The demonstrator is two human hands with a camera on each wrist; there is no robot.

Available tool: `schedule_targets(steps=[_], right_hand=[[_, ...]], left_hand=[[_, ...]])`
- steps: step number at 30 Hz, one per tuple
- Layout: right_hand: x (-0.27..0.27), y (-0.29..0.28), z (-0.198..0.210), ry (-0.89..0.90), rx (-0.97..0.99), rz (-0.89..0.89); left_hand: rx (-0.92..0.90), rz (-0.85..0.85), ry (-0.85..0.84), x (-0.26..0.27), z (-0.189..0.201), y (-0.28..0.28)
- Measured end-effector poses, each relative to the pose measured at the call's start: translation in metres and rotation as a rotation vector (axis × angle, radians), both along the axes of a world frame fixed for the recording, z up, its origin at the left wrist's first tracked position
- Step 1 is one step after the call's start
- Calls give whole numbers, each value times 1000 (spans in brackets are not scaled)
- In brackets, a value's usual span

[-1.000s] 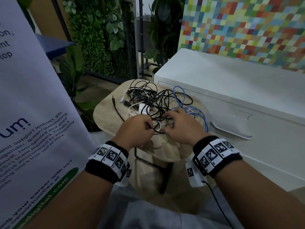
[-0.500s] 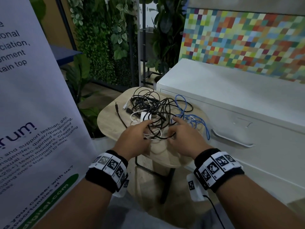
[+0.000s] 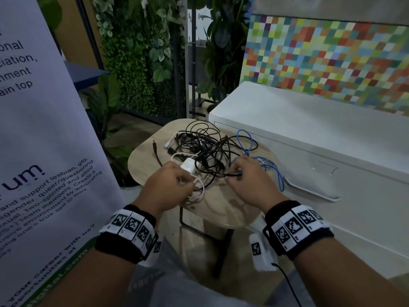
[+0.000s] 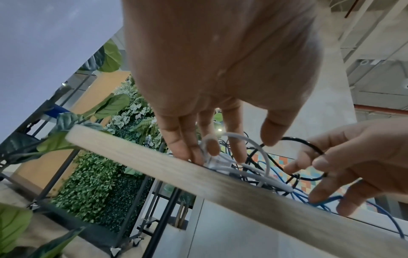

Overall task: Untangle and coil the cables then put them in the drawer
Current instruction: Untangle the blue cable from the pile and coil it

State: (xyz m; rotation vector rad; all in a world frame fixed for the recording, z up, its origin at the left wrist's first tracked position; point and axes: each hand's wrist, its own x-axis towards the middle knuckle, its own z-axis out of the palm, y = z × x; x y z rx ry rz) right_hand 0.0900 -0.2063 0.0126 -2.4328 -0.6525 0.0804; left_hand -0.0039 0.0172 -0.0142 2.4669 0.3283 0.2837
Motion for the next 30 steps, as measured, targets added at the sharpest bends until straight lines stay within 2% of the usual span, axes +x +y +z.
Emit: schedule_targets(steps=[3, 7, 10, 13, 16, 19, 22, 27, 30], right_hand=[[-4, 0, 0, -25, -89, 24], [-2, -8, -4, -91, -17, -148], [6, -21, -9, -131, 36, -264], [13, -31, -12, -131, -55, -333], [17, -33, -16, 32, -173, -258], [15, -31, -18, 28, -230, -218], [14, -30, -18, 18, -170, -217], [16, -30, -21, 103, -29, -223], [16, -31, -19, 128, -45, -223]], left_hand=[[30, 35, -99, 2, -3, -9], [91, 167, -236, 10, -6, -16], [78, 216, -144, 18, -5, -14], [100, 203, -21, 24, -6, -10], [206, 181, 88, 30, -6, -11], [238, 175, 96, 32, -6, -12], [202, 185, 63, 28, -6, -9], [131, 196, -7, 18, -8, -10], [102, 201, -60, 18, -12, -8]])
